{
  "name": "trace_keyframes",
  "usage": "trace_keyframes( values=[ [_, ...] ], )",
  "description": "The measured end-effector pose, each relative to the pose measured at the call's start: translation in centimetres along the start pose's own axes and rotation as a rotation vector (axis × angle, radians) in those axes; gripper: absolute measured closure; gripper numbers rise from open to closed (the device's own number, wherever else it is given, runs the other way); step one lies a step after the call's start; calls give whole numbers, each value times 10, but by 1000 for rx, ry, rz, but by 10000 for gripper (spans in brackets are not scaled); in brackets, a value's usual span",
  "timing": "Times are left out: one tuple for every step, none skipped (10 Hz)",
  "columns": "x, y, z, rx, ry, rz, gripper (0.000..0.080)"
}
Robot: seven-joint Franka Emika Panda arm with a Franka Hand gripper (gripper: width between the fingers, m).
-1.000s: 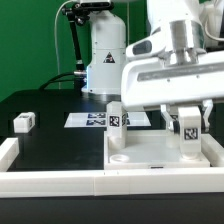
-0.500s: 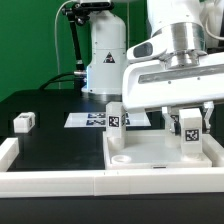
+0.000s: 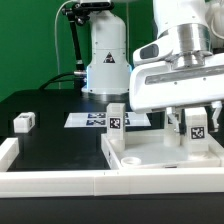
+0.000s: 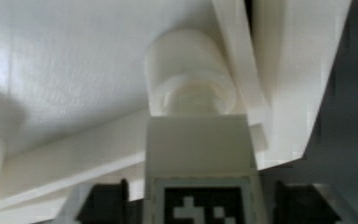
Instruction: Assemble square table
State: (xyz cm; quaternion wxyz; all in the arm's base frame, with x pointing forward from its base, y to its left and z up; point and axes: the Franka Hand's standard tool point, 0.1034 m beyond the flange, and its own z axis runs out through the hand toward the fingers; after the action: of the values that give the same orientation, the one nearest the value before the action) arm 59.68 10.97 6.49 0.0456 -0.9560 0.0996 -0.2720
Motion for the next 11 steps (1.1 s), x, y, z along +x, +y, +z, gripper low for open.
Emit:
trace_keyframes(
  values=[
    [0, 0, 0, 0, 0, 0, 269],
    [0, 0, 0, 0, -1, 0, 269],
    [-1, 0, 0, 0, -1, 0, 176],
    [-1, 0, 0, -1, -2, 0, 155],
    [-1, 0, 1, -1, -2, 0, 155],
    [0, 1, 0, 0, -3, -3, 151],
    [3, 2, -5, 2, -3, -2, 151],
    [9, 2, -12, 5, 3, 1, 150],
    [15, 2, -17, 11, 1, 5, 150],
    [22, 2, -23, 18, -5, 12, 150],
    [27, 4, -26, 20, -6, 19, 150]
  ],
)
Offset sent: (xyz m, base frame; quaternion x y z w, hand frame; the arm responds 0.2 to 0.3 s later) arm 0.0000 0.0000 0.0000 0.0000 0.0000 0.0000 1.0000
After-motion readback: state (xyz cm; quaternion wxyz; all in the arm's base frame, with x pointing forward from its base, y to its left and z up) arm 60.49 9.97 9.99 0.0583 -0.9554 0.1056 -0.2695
